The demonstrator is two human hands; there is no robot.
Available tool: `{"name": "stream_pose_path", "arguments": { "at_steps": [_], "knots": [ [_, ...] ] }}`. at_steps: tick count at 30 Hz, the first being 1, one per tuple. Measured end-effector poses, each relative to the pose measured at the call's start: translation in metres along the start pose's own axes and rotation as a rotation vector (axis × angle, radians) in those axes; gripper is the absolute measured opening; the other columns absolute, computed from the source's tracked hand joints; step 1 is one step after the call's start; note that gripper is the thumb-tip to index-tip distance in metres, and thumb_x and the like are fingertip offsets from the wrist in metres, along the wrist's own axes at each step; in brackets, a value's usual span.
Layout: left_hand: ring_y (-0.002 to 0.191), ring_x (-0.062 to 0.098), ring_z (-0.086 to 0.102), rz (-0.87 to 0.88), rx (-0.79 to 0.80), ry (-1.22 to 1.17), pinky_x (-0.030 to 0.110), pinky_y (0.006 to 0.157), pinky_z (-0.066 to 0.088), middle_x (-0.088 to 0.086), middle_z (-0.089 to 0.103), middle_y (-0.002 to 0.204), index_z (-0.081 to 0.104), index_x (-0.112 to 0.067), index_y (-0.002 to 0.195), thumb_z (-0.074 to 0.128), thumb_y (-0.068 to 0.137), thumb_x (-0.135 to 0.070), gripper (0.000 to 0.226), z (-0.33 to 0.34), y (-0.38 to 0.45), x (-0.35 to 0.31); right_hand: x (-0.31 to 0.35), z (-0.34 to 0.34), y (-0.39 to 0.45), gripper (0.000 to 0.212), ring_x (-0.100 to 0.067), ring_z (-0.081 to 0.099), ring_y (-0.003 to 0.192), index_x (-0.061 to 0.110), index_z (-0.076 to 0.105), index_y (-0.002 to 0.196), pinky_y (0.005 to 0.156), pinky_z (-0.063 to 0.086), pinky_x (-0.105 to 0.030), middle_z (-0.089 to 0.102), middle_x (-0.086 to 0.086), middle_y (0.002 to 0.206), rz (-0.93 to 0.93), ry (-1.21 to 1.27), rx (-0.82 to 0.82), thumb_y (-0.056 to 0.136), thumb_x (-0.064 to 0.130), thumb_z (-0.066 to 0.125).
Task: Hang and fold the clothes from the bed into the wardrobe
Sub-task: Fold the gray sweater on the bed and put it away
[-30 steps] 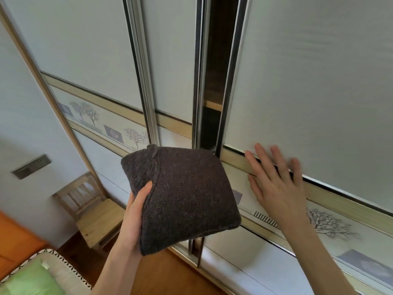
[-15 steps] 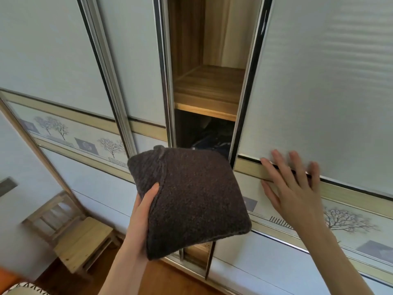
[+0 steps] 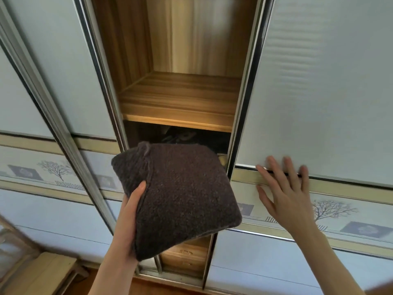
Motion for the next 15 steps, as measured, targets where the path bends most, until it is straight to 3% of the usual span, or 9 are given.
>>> {"name": "stream_pose_path", "arguments": {
  "at_steps": [5,8,12,15],
  "knots": [
    [0.125,0.033,0.066,0.011,0.08,0.009,0.055,0.102,0.055,0.002,0.064,0.142,0.052,-0.037,0.149,0.085,0.073,-0.063,0.087,0.033,0.005,0.0,-0.015,-0.015,-0.012,0.065,-0.039,0.022,0.157,0.018,0.041,0.157,0.121,0.023,-0.067,0.031,-0.008,0.168,0.07,-0.003,0.055,0.098,0.029,0.066],
    [0.125,0.034,0.066,-0.025,0.123,0.011,0.056,0.101,0.056,0.003,0.063,0.144,0.052,-0.039,0.149,0.088,0.066,-0.065,0.094,0.045,0.015,0.001,-0.014,-0.026,-0.013,0.065,-0.041,0.024,0.156,0.017,0.044,0.156,0.119,0.026,-0.067,0.031,-0.012,0.168,0.16,-0.009,0.056,0.097,0.031,0.068],
    [0.124,0.032,0.067,-0.035,0.171,-0.001,0.053,0.102,0.055,0.0,0.066,0.141,0.056,-0.041,0.146,0.093,0.054,-0.066,0.102,0.054,0.03,-0.001,0.008,-0.039,0.009,0.067,-0.037,0.021,0.157,0.02,0.037,0.159,0.121,0.025,-0.065,0.024,-0.015,0.17,0.328,-0.021,0.001,0.099,0.037,0.064],
    [0.123,0.032,0.067,-0.066,0.229,-0.005,0.054,0.102,0.054,0.0,0.067,0.139,0.055,-0.042,0.146,0.091,0.06,-0.063,0.095,0.058,0.043,-0.001,0.02,-0.043,0.039,0.072,-0.036,0.012,0.159,0.017,0.029,0.162,0.125,0.017,-0.061,0.017,-0.015,0.171,0.558,0.039,-0.086,0.103,0.048,0.056]
  ]
}}
Point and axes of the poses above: each hand's wrist, its own y-axis towards the middle knuckle, its own z-axis out of the palm, x = y × z, the point moved 2 cm from there along y, towards the middle knuckle
